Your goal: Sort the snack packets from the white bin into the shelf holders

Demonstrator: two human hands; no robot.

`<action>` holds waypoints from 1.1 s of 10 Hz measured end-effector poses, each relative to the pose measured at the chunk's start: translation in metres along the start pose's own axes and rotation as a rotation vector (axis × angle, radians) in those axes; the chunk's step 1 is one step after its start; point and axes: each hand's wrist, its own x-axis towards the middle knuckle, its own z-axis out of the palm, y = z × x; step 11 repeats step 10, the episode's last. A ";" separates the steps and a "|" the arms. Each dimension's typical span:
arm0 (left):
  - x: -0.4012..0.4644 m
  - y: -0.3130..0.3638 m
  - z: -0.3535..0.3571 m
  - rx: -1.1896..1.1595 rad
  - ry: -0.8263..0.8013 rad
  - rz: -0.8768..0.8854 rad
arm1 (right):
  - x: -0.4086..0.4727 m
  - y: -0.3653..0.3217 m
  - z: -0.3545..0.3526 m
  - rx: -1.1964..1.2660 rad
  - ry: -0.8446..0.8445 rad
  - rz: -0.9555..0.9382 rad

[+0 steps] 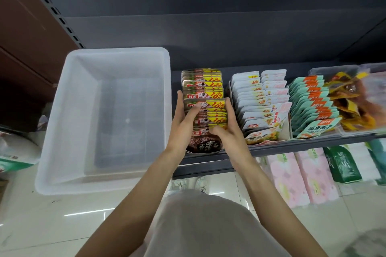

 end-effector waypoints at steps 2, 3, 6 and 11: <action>-0.009 -0.010 0.007 -0.030 -0.023 0.002 | -0.004 0.002 -0.007 0.003 0.064 0.011; -0.006 -0.010 0.006 -0.031 -0.018 0.003 | -0.005 0.002 -0.007 -0.025 0.061 0.004; -0.003 -0.009 0.004 0.011 -0.052 0.019 | -0.007 -0.002 -0.003 -0.154 0.112 -0.071; -0.021 0.001 0.003 0.246 0.075 0.270 | -0.023 -0.013 -0.004 -0.210 0.265 -0.344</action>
